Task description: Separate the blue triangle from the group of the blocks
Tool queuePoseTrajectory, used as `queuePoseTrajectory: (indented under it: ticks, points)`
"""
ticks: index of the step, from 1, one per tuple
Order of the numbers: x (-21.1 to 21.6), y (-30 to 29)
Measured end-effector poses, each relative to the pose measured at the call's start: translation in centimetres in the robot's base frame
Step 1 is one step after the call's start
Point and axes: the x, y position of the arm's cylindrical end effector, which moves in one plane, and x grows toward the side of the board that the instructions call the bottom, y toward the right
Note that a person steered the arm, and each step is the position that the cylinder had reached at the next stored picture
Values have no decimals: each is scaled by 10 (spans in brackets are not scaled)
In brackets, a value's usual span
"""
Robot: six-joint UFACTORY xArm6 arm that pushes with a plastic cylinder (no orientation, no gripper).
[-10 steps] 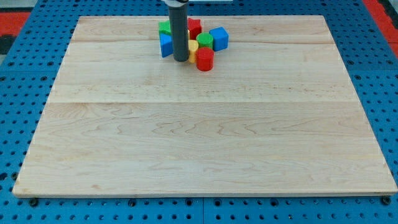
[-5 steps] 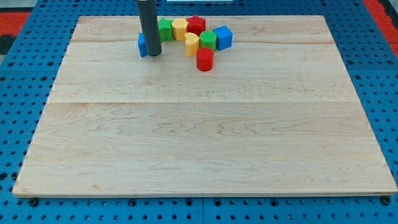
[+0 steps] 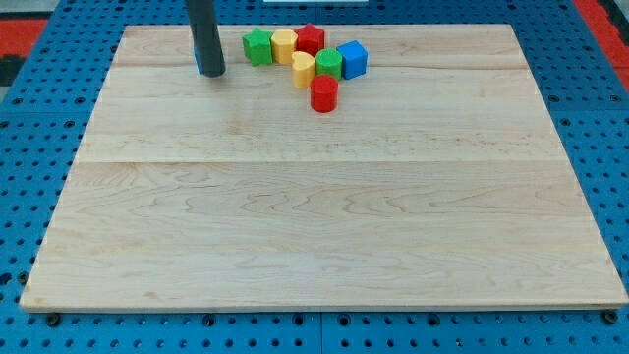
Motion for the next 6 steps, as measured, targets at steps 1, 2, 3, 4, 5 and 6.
queuePoseTrajectory:
  ticks: [1, 2, 3, 4, 5, 6]
  points:
    - [-40, 13]
    - [-67, -21]
    - [-37, -57]
    - [0, -17]
    - [18, -66]
    - [17, -74]
